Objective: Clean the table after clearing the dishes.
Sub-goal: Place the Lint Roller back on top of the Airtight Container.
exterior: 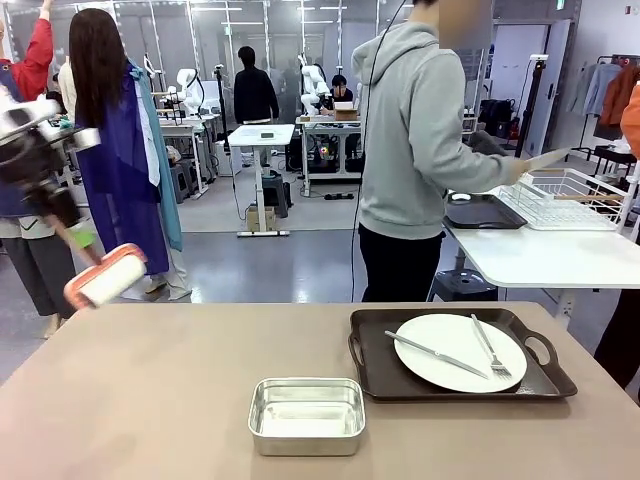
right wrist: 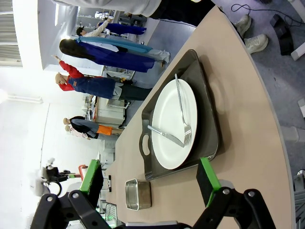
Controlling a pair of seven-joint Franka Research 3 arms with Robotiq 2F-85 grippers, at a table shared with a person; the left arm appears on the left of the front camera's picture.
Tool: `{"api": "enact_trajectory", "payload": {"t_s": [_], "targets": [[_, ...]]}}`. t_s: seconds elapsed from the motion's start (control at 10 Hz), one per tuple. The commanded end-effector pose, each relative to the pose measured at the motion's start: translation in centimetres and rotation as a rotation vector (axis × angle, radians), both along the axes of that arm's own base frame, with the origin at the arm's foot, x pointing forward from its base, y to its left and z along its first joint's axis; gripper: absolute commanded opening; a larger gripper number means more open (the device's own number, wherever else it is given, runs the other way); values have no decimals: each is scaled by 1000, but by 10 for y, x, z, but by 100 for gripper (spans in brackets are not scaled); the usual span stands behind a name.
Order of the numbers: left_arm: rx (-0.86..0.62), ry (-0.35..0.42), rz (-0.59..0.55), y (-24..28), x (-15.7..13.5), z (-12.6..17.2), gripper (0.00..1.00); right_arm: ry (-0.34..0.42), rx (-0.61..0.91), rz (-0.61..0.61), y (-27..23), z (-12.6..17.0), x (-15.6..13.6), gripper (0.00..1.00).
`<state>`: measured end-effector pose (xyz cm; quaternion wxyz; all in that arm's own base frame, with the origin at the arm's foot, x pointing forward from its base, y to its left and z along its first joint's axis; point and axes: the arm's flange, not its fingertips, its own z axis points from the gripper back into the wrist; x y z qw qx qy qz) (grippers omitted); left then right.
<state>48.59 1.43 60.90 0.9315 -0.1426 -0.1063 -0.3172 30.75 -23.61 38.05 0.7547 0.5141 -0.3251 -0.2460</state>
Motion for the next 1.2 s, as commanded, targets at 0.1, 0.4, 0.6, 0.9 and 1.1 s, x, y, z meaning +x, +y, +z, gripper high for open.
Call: {"api": "enact_trajectory", "payload": {"t_s": [0.1, 0.4, 0.6, 0.9, 1.1], "targets": [[226, -84, -449, -138, 15, 19, 20, -11, 8, -3, 1, 2, -3, 100], [346, -20, -796, -279, -2, -6, 20, -11, 8, -3, 1, 2, -3, 100], [250, 37, -1029, -333, -15, -45, 20, -11, 8, -3, 1, 2, -3, 100], [173, 30, -1031, -366, -13, -73, 20, -11, 8, -3, 1, 2, -3, 100], [242, 47, -1049, -367, -24, -82, 20, -11, 8, -3, 1, 2, -3, 100]]}}
